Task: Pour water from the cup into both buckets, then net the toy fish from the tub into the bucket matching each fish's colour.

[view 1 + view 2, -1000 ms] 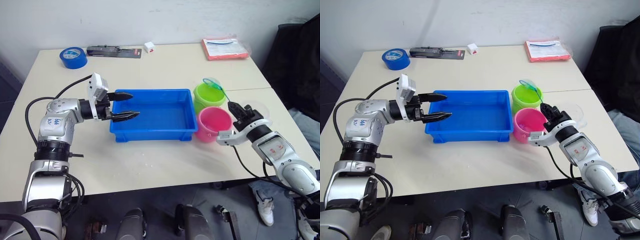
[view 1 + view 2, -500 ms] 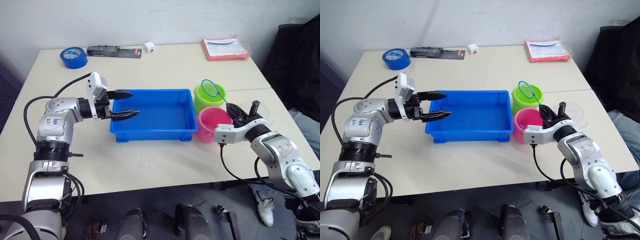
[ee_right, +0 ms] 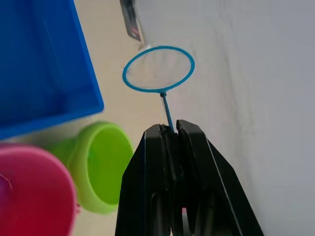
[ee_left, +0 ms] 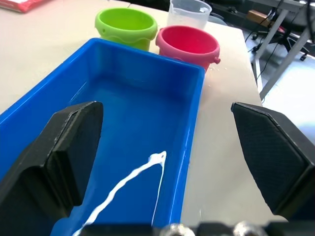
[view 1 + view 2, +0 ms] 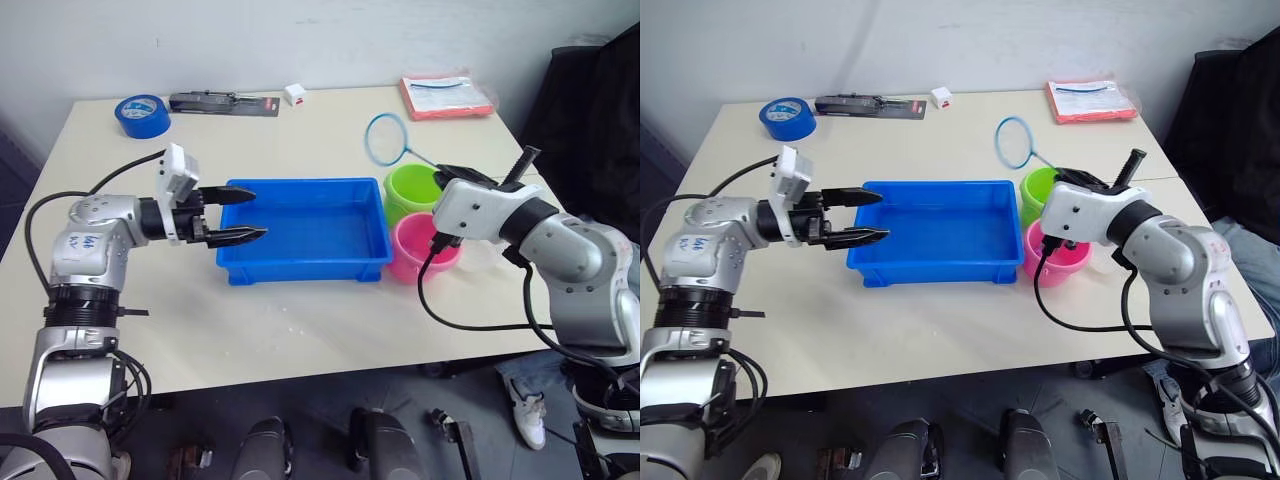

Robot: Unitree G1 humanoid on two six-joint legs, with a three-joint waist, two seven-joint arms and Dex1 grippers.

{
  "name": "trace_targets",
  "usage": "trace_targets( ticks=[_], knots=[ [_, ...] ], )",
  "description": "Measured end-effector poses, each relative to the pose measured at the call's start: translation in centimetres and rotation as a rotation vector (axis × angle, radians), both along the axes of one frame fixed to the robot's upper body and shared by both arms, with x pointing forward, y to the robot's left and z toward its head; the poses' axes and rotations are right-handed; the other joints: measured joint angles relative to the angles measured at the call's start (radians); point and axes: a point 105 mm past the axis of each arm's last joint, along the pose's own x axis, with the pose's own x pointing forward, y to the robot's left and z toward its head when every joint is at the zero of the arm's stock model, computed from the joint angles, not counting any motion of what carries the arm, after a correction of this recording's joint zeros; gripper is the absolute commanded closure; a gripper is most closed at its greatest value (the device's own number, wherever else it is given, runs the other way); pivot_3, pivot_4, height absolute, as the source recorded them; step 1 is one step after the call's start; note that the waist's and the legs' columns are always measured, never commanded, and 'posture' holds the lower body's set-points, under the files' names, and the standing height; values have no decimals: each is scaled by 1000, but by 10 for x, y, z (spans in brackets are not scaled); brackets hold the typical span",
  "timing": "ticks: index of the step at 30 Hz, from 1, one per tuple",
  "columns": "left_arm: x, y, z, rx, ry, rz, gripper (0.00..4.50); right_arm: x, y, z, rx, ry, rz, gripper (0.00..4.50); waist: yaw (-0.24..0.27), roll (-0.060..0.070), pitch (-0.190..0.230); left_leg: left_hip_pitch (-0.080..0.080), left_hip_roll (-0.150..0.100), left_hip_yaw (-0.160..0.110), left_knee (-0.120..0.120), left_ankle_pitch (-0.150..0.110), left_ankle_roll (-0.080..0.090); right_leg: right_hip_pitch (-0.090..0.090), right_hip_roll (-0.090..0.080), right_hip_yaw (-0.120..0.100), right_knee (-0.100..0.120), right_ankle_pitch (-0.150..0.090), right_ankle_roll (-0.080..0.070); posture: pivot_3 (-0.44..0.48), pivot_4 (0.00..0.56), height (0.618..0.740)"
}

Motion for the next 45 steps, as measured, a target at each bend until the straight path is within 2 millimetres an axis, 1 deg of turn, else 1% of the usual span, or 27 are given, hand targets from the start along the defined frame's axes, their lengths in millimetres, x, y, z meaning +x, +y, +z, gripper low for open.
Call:
trace_targets(
  ticks=[2, 5, 6, 8, 10, 11, 14, 16, 20, 24, 28, 33, 35, 36, 37, 38, 39, 40, 41, 45],
  knots=[
    [-15, 12, 14, 22, 45, -38, 18, -11, 10, -5, 127, 252, 127, 3718, 1, 0, 0, 0, 0, -1, 0, 0, 0, 0, 0, 0, 0, 0, 0, 0, 150, 737],
    [-34, 14, 28, 16, 66, -104, 18, -23, 18, -14, 200, 486, 225, 3718, 5, 0, 0, 0, 4, -1, 0, 0, 0, 0, 0, 0, 0, 0, 0, 0, 150, 737],
    [-40, 15, 27, 19, 82, -120, 18, -28, 20, -18, 212, 544, 258, 3718, 5, 0, 0, 0, 4, -1, 0, 0, 1, 1, -1, 0, 0, 0, 0, 0, 150, 737],
    [-54, 17, 20, 45, 133, -160, 18, -40, 28, -25, 238, 659, 348, 3718, 3, 0, 0, 0, 4, -1, 0, -1, 1, 0, -1, 1, 0, 0, 0, 0, 150, 737],
    [-63, 14, 13, 78, 150, -193, 18, -47, 35, -32, 251, 729, 409, 3718, 4, 0, 0, 0, 4, -1, 0, -1, 1, 0, 0, 1, 0, 0, 0, 0, 150, 737],
    [-66, 13, 11, 96, 148, -207, 18, -49, 38, -35, 251, 749, 431, 3718, 4, 0, 0, 0, 4, -1, 0, -1, 1, 1, 0, 1, 0, 0, 0, 0, 150, 737],
    [-72, 5, 5, 146, 132, -246, 18, -56, 56, -52, 275, 832, 505, 3718, 4, 0, 0, 1, 4, 0, 0, -1, 1, 0, 0, 1, 0, 0, 0, 0, 150, 737],
    [-73, 2, -6, 193, 128, -252, 18, -59, 68, -69, 296, 887, 531, 3718, 4, 0, 0, 1, 1, 0, 0, -1, 1, 0, 0, 1, 0, 0, 0, 0, 150, 737],
    [-72, -5, -33, 256, 153, -254, 18, -61, 80, -97, 317, 963, 539, 3718, 4, 0, 0, 1, -1, 0, 0, -1, 1, 0, 0, 1, 0, 0, 0, 0, 150, 737],
    [-65, -13, -48, 286, 83, -238, 18, -57, 90, -112, 342, 974, 548, 3718, 4, 0, 0, 1, -1, 0, 0, -1, 1, 1, -1, 1, 0, 0, 0, 0, 150, 737],
    [-59, -21, -69, 306, 57, -234, 18, -50, 99, -139, 340, 1026, 540, 3718, 4, 0, 0, 1, -1, 1, 0, -1, 1, 0, 0, 1, 0, 0, 0, 0, 150, 737],
    [-60, -27, -86, 314, 62, -248, 18, -39, 113, -148, 321, 1009, 565, 3718, 0, 0, 0, 2, 0, 1, 0, -1, 1, 0, 0, 1, 1, 0, 0, 0, 150, 737],
    [-60, -29, -89, 312, 58, -255, 0, -36, 117, -152, 314, 1008, 570, 2680, 1, 0, 0, 1, 0, 1, 0, -1, 1, 0, 0, 1, 1, 0, 0, 0, 150, 737],
    [-61, -29, -90, 312, 60, -252, 0, -34, 118, -154, 311, 1003, 567, 2442, 1, 0, 0, 1, 0, 1, 0, -1, 1, 0, 0, 1, 1, 0, 0, 0, 150, 737],
    [-61, -28, -91, 311, 63, -249, 0, -31, 118, -156, 307, 997, 560, 2029, 1, 0, 0, 1, 0, 1, 0, -1, 1, 0, -1, 1, 1, 0, 0, 0, 150, 737],
    [-61, -28, -93, 310, 68, -246, 0, -28, 117, -158, 303, 994, 552, 1418, 1, 0, 0, 1, 0, 1, 0, -1, 1, 0, -1, 1, 1, 0, 0, 0, 150, 737],
    [-62, -28, -94, 309, 73, -243, 0, -27, 116, -159, 300, 992, 547, 975, 1, 0, 0, 1, 1, 1, 0, -1, 1, 0, -1, 1, 1, 0, 0, 0, 150, 737],
    [-63, -27, -97, 307, 80, -236, 0, -26, 115, -160, 296, 988, 542, 373, 1, 0, 0, 1, 4, 0, 0, -1, 1, 0, -1, 1, 1, 0, 0, 0, 150, 737],
    [-63, -27, -98, 301, 84, -228, 0, -26, 114, -161, 291, 987, 537, 13, 2, 0, 0, 1, 4, 1, 0, -1, 1, 0, -1, 1, 1, 0, 0, 0, 150, 737],
    [-59, -24, -95, 258, 88, -159, 0, -27, 104, -163, 282, 985, 508, 13, 2, 0, 0, 1, 4, 0, 0, -1, 1, 0, -1, 1, 1, 0, 0, 0, 150, 737]
  ],
)
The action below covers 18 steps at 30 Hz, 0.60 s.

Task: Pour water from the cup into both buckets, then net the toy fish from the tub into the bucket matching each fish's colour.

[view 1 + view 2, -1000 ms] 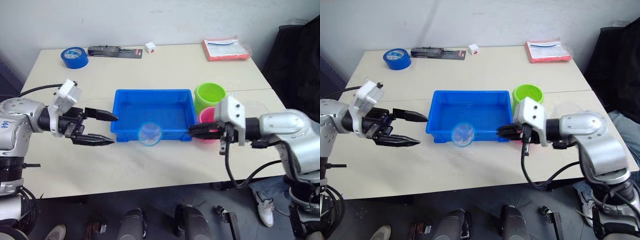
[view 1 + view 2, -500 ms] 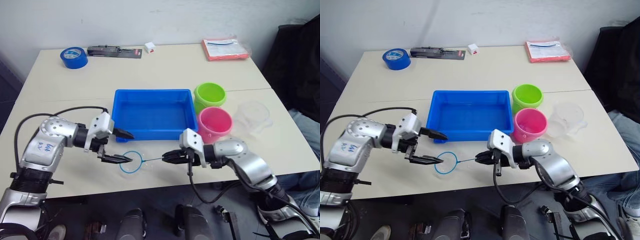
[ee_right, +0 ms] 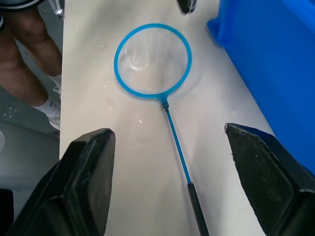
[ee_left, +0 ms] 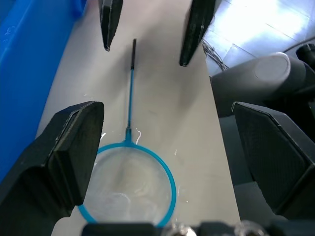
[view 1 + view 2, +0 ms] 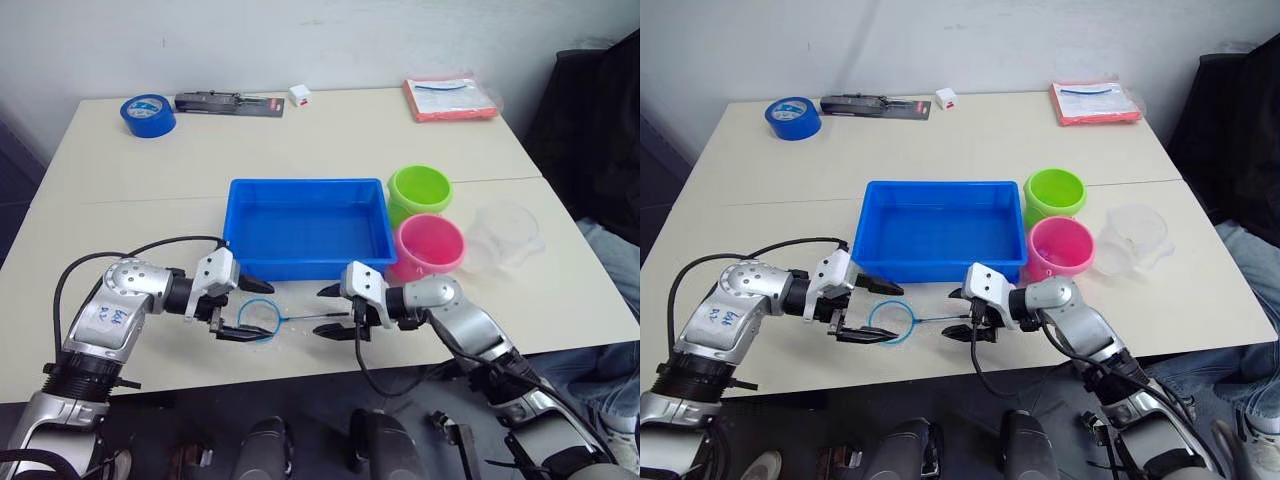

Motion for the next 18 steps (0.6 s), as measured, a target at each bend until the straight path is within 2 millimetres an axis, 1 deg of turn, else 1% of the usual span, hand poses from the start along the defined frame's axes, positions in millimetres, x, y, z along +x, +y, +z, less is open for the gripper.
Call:
trace_targets(
  ticks=[1, 4, 6, 8, 9, 11, 13, 15, 18],
  knots=[
    [1, 2, 0, -14, 4, 31, 0, -2, -5, 1, -7, -3, -11, 13, 0, 0, 0, 0, 0, 0, 0, 0, 0, 0, 0, 0, 0, 0, 0, 0, 150, 737],
    [-2, 8, -1, -58, 37, 165, 0, -14, -33, 4, -9, 7, -106, 13, 3, 0, 0, 0, 1, -3, 0, -1, 0, 0, 0, 0, 0, 0, 0, 0, 150, 737],
    [-12, 11, -1, -115, 47, 262, 0, -21, -45, 9, 25, 12, -207, 13, 0, 0, 0, 2, 2, -5, -1, -2, 0, 0, -1, 2, 0, 0, 0, 0, 150, 737],
    [-20, 12, -5, -144, 55, 326, 0, -24, -53, 10, 39, 25, -288, 13, -1, 0, 0, 4, 2, -3, -1, -2, -1, 1, 0, 3, -1, 0, 0, 0, 150, 737],
    [-28, 14, -7, -170, 45, 381, 0, -28, -58, 13, 59, 26, -349, 13, -2, 1, 0, 6, 3, -2, -2, -2, -1, 2, 0, 4, 0, 0, 0, 0, 150, 737],
    [-38, 24, -19, -199, 64, 512, 0, -33, -69, 10, 90, 41, -476, 13, 1, 1, -1, 11, 3, -2, -3, -4, -1, 6, 0, 5, 0, -1, -1, 0, 150, 737],
    [-47, 36, -32, -211, 90, 635, 0, -38, -78, 3, 103, 58, -584, 13, 2, 1, -1, 12, 3, -2, -3, -5, 0, 6, 0, 5, 0, -1, -1, 0, 150, 737],
    [-50, 45, -40, -212, 111, 721, 0, -41, -84, -4, 92, 76, -643, 13, 4, 1, -1, 12, 2, -1, -2, -5, 1, 7, -1, 6, -1, -1, -1, 0, 150, 737],
    [-57, 54, -47, -214, 120, 800, 0, -44, -88, -4, 92, 72, -682, 13, 3, 2, -3, 13, 2, -1, -2, -7, 2, 8, -1, 7, -1, -1, -1, 0, 150, 737]
  ],
)
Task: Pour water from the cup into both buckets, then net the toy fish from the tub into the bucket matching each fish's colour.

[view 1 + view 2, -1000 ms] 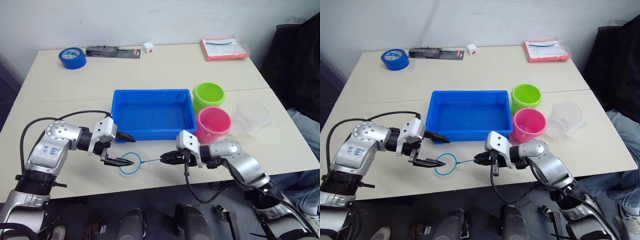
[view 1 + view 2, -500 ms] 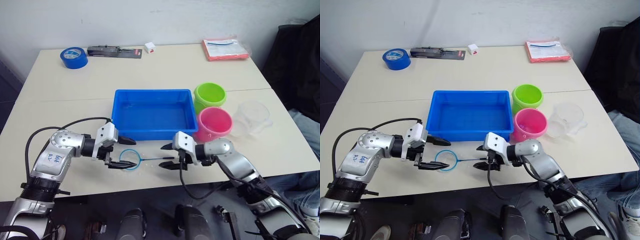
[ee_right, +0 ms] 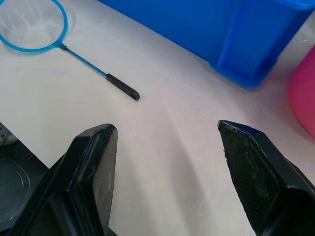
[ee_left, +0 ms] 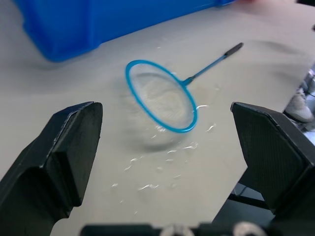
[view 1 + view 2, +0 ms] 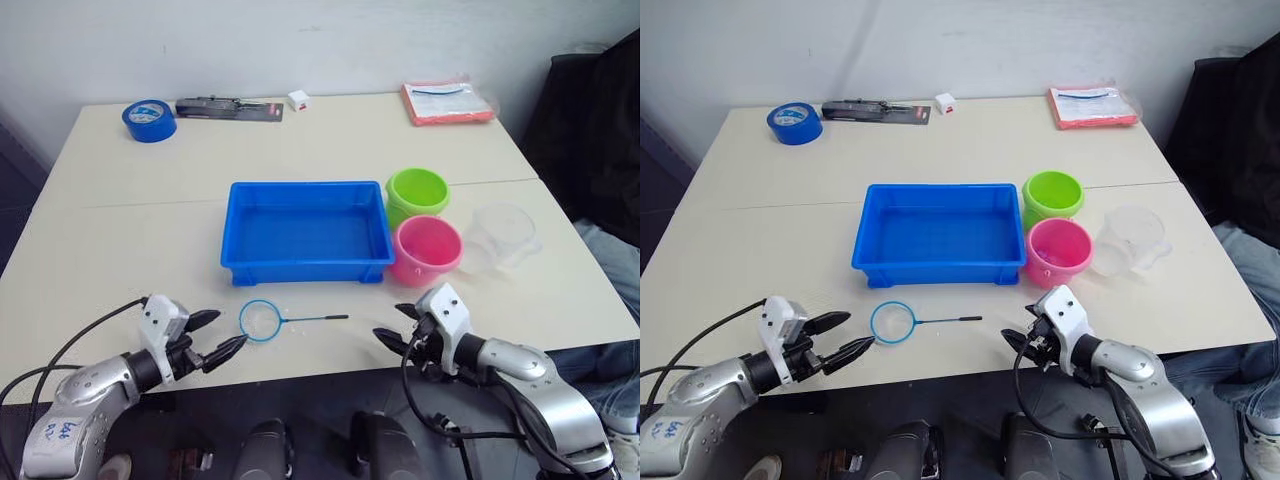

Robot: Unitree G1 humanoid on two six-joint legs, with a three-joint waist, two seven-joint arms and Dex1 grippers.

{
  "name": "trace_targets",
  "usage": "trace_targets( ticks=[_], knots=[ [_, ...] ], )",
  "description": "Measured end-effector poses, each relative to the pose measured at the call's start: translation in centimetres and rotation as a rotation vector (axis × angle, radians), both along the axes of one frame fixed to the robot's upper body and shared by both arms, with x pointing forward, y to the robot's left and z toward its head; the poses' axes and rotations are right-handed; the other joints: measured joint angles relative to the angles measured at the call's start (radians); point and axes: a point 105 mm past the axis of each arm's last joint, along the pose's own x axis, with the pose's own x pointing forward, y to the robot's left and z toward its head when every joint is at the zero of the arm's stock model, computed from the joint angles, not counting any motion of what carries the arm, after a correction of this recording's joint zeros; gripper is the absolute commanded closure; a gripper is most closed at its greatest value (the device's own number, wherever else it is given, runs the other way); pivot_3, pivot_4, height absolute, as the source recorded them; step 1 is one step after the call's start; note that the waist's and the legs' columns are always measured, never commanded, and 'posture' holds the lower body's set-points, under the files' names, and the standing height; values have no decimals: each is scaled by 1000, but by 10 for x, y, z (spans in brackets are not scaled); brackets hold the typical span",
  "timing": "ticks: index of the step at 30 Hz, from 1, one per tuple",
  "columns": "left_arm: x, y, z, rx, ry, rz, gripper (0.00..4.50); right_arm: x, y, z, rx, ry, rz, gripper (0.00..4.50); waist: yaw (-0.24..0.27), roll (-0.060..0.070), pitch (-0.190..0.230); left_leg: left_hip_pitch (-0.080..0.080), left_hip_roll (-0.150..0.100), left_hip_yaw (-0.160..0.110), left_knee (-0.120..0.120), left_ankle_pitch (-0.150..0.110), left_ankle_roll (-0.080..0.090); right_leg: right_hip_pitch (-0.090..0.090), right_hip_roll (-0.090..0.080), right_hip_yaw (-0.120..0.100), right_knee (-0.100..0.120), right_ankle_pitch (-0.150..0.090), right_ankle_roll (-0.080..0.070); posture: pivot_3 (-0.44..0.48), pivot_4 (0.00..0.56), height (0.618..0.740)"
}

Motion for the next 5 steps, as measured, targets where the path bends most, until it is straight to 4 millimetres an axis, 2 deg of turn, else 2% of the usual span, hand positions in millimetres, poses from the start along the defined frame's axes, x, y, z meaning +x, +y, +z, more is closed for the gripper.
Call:
trace_targets(
  ticks=[3, 5],
  knots=[
    [-11, 2, -13, -22, 27, 64, 0, -5, -7, -4, -8, 18, -32, 13, -1, 1, -2, 0, 0, 0, 0, -2, 0, 0, 0, 0, -1, -1, -1, 0, 150, 737],
    [-10, 3, -13, -18, 17, 72, 0, -6, -7, -4, -5, 22, -30, 13, -1, 1, -2, 1, 0, 1, 0, -2, 1, 1, 1, 0, -1, -1, -1, 0, 150, 737]
  ],
)
